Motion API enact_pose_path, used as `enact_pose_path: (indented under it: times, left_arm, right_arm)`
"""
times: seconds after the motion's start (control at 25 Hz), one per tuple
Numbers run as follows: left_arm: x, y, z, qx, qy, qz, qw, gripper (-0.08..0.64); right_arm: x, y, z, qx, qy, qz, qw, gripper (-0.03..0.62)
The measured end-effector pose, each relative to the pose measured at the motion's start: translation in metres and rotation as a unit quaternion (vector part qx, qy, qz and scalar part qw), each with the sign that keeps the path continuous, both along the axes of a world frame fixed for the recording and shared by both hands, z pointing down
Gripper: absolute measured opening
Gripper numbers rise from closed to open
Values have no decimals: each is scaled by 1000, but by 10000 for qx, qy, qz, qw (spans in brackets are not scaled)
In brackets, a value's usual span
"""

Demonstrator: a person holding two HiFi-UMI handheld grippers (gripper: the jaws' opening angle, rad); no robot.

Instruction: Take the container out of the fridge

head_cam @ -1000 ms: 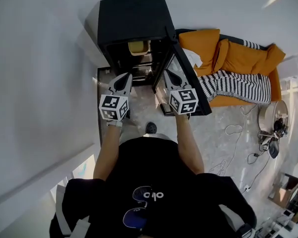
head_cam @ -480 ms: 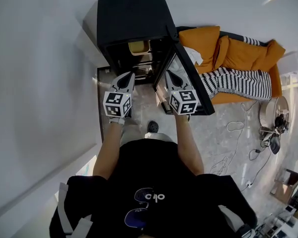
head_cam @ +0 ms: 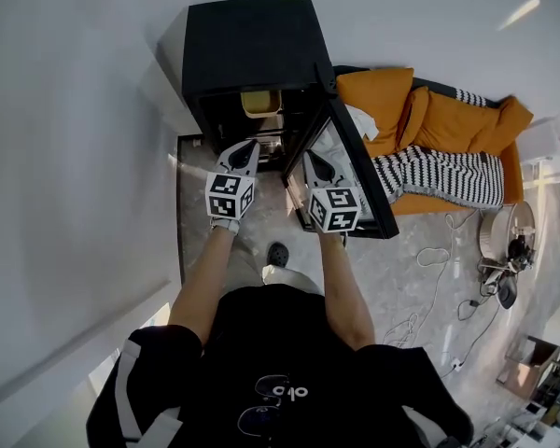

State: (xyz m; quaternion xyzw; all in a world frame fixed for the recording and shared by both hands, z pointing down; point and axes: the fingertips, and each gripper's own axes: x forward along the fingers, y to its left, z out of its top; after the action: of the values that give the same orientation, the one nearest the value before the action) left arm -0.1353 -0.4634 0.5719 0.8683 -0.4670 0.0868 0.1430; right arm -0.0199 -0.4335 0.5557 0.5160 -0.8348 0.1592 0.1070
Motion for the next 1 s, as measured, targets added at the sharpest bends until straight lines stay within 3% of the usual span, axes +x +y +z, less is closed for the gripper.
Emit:
enact_pose_path:
  times: [0.44,0.84,1.0]
  left_arm:
    - [4,-28,38,-38,-105,-204,9997,2]
    - [11,-55,55,64,-159,-662,9977,3]
    - [16,-68,65,55,-201,-712,9972,90]
  right_arm:
    - [16,1,39,-175,13,149,9997,8]
    - [12,-3,39,-112,109,-52,9999,8]
    - [15,-10,41,-81,106,-57,9999,8]
